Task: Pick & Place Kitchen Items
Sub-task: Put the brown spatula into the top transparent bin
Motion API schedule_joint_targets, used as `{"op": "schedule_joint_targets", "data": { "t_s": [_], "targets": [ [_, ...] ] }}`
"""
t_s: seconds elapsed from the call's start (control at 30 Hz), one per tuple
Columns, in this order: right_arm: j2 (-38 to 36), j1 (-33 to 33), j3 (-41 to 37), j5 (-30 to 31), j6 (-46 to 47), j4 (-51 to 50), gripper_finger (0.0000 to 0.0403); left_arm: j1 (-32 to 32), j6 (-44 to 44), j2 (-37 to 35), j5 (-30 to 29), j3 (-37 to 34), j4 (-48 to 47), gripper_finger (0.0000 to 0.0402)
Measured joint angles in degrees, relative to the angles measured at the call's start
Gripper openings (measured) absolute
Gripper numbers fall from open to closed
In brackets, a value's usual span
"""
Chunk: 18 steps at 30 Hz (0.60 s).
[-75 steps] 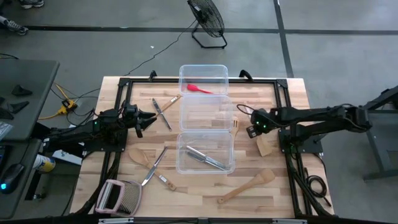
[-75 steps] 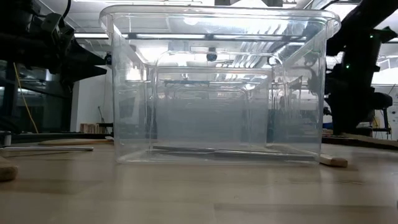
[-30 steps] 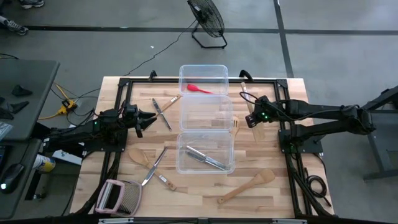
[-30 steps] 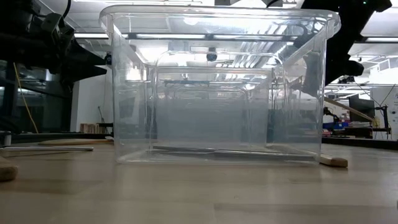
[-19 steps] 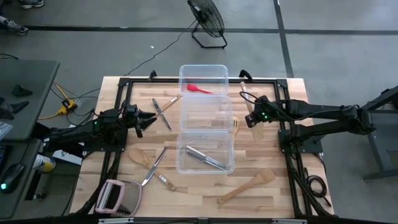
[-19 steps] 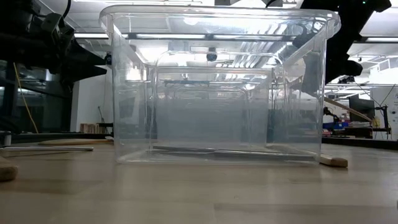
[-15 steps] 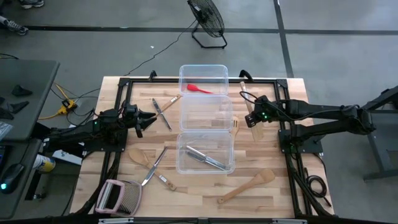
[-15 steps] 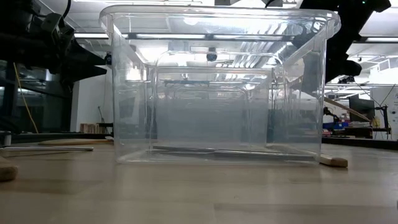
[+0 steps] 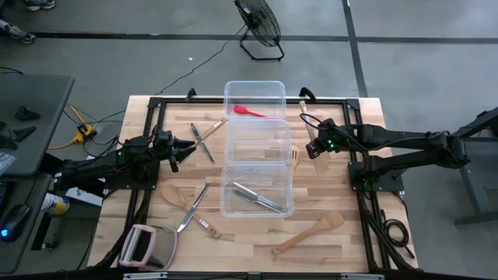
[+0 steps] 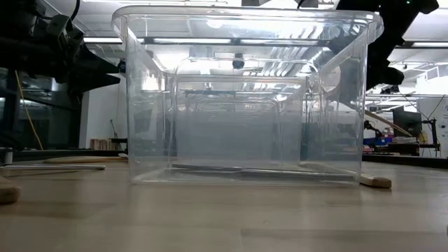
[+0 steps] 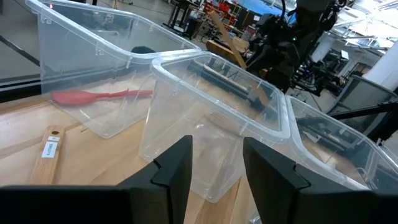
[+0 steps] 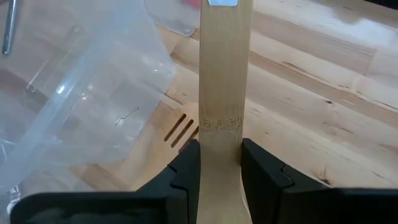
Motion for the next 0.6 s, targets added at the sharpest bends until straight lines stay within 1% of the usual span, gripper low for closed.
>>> {"op": "schedule_joint_targets", "data": {
  "t_s": [0.2, 0.43, 0.6],
  "targets": [
    [0.8, -0.9, 3.4, 1.4, -4.0, -1.1, 0.0082, 0.0, 0.0, 0.0, 0.0, 0.0, 0.0, 0.0143],
    [4.2, -3.7, 9.8, 3.6, -14.0, -1.6, 0.0082, 0.0, 0.0, 0.0, 0.0, 0.0, 0.0, 0.0143],
    [7.5, -5.7, 14.6, 4.1, -19.5, -1.8, 0.0082, 0.0, 0.0, 0.0, 0.0, 0.0, 0.0, 0.0143]
  ]
}}
